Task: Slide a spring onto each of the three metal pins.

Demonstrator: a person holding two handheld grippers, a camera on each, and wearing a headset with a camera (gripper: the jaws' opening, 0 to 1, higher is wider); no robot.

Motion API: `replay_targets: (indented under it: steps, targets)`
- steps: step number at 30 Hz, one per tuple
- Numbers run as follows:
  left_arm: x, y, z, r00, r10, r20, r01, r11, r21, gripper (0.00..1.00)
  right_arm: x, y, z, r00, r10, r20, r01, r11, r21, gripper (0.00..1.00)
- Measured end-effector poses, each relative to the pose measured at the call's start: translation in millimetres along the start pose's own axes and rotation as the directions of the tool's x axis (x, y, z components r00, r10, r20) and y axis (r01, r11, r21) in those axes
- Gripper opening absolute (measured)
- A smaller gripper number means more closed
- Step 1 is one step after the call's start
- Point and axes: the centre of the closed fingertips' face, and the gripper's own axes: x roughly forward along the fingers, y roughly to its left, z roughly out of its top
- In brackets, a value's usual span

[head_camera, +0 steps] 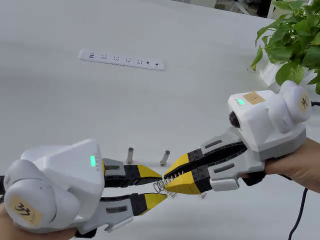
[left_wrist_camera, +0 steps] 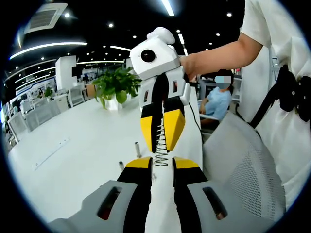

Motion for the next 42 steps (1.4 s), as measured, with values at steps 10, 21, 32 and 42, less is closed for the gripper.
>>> replay_targets:
  steps: [10,21,32,42]
  targets:
    - [-14.0,12.1,-13.1,0.9984,0.055,-0.008,-0.056,0.998,-0.036,0.21,1.0,-4.8,8.5,0.9995,-0.018,-0.025,0.018,0.999,-0.027,0.07]
    - [-39.3,38.0,-37.7,0.9861,0.162,-0.036,-0.164,0.983,-0.080,0.37,0.8,-35.4,25.9,0.9910,-0.107,-0.081,0.100,0.991,-0.085,0.07]
    - [-55.0,56.8,-59.4,0.9721,0.223,-0.073,-0.231,0.964,-0.130,0.54,7.1,-76.3,29.8,0.9597,-0.177,-0.219,0.136,0.973,-0.188,0.07]
    - [-62.1,61.7,-72.5,0.9671,0.242,-0.079,-0.252,0.955,-0.158,0.69,14.8,-98.3,29.3,0.9178,-0.218,-0.332,0.133,0.957,-0.258,0.07]
